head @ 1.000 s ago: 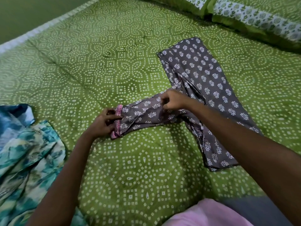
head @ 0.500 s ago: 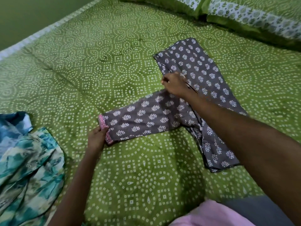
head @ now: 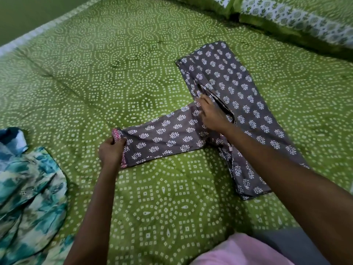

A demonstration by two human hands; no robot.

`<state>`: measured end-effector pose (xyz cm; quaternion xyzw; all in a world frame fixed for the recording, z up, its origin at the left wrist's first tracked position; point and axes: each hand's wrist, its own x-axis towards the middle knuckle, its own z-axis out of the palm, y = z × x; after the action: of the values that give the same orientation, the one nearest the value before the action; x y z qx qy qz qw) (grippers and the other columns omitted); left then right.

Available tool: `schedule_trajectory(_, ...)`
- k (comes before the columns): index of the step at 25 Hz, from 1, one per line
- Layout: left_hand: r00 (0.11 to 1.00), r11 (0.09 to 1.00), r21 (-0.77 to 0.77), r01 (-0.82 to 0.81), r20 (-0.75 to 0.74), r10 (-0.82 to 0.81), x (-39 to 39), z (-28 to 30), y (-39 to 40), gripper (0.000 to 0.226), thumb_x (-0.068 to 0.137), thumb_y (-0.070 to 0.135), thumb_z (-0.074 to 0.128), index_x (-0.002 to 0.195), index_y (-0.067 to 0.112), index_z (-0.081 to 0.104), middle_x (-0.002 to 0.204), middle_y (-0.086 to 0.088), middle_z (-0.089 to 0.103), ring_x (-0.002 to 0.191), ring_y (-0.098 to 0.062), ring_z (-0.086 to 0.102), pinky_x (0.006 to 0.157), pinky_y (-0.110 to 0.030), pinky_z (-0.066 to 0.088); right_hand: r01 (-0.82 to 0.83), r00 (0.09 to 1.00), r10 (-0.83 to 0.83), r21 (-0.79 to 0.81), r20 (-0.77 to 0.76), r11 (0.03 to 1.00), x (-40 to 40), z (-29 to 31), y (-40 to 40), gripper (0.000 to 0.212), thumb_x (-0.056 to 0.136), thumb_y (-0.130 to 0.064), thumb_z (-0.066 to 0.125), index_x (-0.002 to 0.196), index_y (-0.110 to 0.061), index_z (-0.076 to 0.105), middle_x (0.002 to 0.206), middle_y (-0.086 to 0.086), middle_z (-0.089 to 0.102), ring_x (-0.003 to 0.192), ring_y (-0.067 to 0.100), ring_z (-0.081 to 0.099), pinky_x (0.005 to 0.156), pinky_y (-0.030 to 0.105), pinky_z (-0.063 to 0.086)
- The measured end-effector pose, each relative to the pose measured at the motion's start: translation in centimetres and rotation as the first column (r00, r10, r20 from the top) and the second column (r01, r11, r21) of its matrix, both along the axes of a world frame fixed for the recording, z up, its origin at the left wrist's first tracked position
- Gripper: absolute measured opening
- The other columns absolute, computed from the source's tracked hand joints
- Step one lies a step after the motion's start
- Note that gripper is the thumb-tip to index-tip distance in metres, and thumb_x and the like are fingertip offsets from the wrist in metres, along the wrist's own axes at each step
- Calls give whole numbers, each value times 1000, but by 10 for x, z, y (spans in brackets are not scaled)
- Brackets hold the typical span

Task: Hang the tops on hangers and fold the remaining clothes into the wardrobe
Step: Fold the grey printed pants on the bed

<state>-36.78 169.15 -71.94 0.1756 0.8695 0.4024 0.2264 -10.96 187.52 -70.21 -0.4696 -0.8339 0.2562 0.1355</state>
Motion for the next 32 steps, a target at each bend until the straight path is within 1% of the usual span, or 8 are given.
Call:
schedule_trajectory(5,929,933,269,-240,344,139,12,12,0,13,85,13,66,94,4,64,70,-2,64,55,-9,58,54,-22,51,200,969,-218,-146,-120,969,-15,-3,37,34,83,4,51,116,-2,52,97,11,48,85,21,47,70,31,40)
schedule_trajectory(8,861,861,291,-417,430,271,10,-9,-34,11,83,17,68,87,7,64,76,-6,63,62,-16,61,61,-29,56,132,917,-219,-265,-334,955,-16,-1,20,44,85,11,48,125,-9,50,108,4,51,91,12,53,70,21,48)
schedule_trajectory(13,909,897,268,-352,324,261,-3,-26,-51,19,84,15,65,99,3,63,86,-11,65,75,-19,56,68,-30,51,256,933,-190,194,-304,947,11,-24,-51,27,85,-9,57,111,-5,58,117,14,56,102,26,56,83,32,48)
schedule_trajectory(16,963,921,286,-266,118,241,8,-25,-49,36,84,16,65,115,5,52,113,-19,63,93,-24,60,86,-35,48,-262,957,291,396,-15,880,8,-39,-110,45,84,-41,51,112,-7,60,113,11,60,102,25,57,91,37,45)
schedule_trajectory(21,932,968,176,-181,-284,226,29,-11,-48,49,86,8,56,132,11,39,115,-18,60,102,-32,58,86,-36,42,-445,879,332,335,343,830,-36,-40,-133,41,88,-24,43,119,-3,60,118,12,64,109,26,59,92,35,47)
schedule_trajectory(26,867,987,-149,-60,-498,-22,32,0,-68,45,82,-2,47,127,-1,41,131,-27,41,109,-45,48,87,-47,41,-475,847,459,-6,270,880,-32,-24,-142,47,100,-28,37,144,-13,34,150,6,35,137,20,33,112,36,25)
schedule_trajectory(29,775,955,-296,17,-599,-200,40,13,-47,61,79,2,55,136,-2,34,150,-25,19,133,-42,27,107,-47,25,-256,959,250,-33,-131,966,2,-8,-124,36,92,-28,46,117,-9,63,116,15,65,102,29,61,86,38,48)
schedule_trajectory(32,749,900,-50,434,-535,-391,83,12,6,54,80,0,58,131,-9,41,139,-30,37,132,-38,32,112,-44,25,328,897,-298,41,-326,944,43,5,-84,29,89,-20,48,107,-3,64,107,17,64,97,32,60,81,35,47)
